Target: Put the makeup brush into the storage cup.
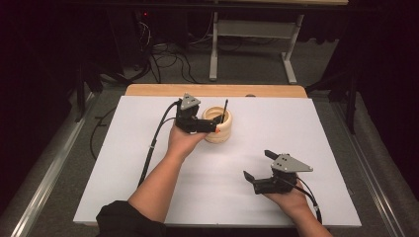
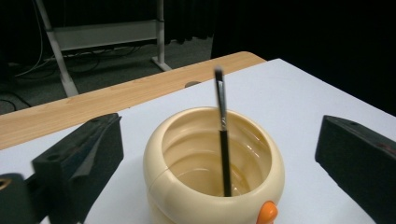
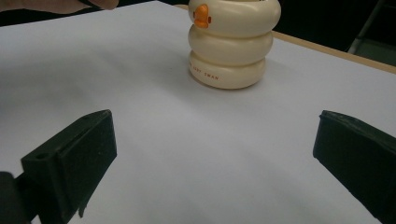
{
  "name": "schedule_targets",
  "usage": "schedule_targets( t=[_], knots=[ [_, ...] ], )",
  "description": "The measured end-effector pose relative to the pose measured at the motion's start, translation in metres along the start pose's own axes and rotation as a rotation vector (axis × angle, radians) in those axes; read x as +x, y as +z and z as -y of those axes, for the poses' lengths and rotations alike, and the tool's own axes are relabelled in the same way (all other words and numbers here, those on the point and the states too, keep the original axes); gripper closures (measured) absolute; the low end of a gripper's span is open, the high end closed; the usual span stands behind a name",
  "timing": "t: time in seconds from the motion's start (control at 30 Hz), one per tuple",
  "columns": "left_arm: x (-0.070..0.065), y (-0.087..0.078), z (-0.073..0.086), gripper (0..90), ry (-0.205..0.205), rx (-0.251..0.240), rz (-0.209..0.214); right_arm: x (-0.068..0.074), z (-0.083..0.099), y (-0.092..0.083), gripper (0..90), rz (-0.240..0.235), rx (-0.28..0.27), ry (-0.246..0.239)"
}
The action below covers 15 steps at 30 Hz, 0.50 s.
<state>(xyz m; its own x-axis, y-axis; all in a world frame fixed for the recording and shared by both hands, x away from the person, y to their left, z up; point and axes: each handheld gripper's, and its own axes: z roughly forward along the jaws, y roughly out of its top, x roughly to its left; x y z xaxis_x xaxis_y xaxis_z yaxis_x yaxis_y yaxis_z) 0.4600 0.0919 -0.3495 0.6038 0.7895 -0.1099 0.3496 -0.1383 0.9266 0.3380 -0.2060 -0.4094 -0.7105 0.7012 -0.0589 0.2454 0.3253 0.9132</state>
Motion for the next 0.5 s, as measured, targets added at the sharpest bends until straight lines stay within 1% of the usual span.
schedule_targets(
  t=[0.07,0.23,0.43,0.5],
  knots=[
    [-0.0008,-0.0001,0.0001,0.0,0.001,-0.002,0.006,-0.0004,0.0001,0.0002,0.8,-0.001,0.003,-0.008],
    [-0.0016,-0.0015,-0.0007,0.0,0.0,-0.004,0.002,0.0001,0.0,-0.0001,0.8,0.001,0.003,0.0],
    [-0.0035,-0.0054,-0.0015,0.0,0.009,0.003,0.005,0.0001,0.0004,0.0009,0.8,-0.002,0.001,-0.008],
    [-0.0037,-0.0068,-0.0015,0.0,0.007,0.001,0.005,0.0001,0.0004,0.0007,0.8,-0.001,0.008,-0.011]
  ],
)
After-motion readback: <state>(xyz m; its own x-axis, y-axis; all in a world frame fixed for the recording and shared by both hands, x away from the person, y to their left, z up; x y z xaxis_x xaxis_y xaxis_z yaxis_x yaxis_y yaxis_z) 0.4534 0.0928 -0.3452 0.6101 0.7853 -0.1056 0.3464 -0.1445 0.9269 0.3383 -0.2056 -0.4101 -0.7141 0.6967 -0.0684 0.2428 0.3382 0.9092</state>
